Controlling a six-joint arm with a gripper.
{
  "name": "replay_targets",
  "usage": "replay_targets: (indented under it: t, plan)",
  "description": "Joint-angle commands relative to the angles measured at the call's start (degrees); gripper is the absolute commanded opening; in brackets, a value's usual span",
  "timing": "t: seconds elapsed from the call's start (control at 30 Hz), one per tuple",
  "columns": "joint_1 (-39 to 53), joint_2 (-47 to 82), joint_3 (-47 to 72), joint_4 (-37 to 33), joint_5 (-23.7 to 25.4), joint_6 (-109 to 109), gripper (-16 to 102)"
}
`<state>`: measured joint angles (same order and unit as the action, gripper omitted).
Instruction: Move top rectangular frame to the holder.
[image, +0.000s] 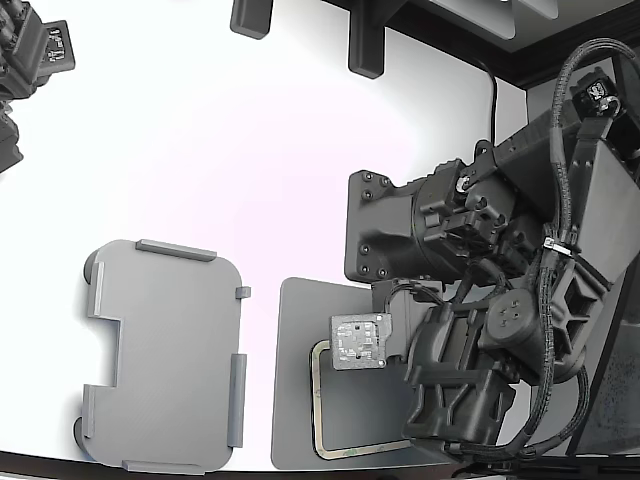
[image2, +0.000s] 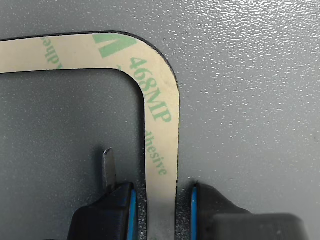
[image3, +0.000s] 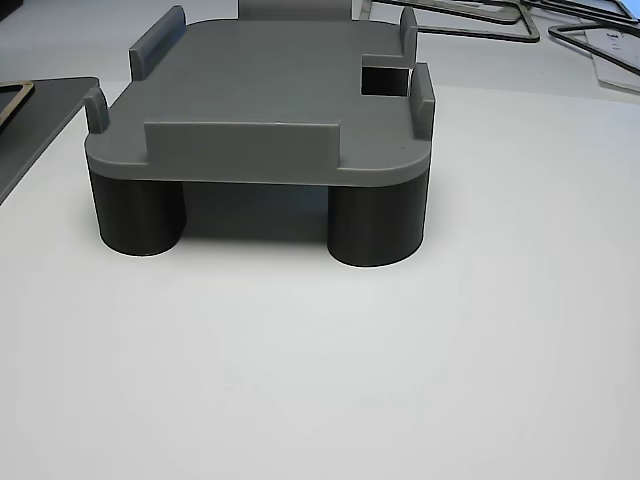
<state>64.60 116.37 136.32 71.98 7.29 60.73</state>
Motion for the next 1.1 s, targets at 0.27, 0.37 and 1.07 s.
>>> replay_targets:
  t: [0.27,0.37,1.07]
  plan:
    - [-1.6,0.4,-2.1,1.1,-0.6,-0.9,-11]
    - [-2.7,1.4,-2.8,1.5,-2.0,-1.9,-11]
    - [-9.6,-12.8,-46.4,22.9,6.2,41.6,-11]
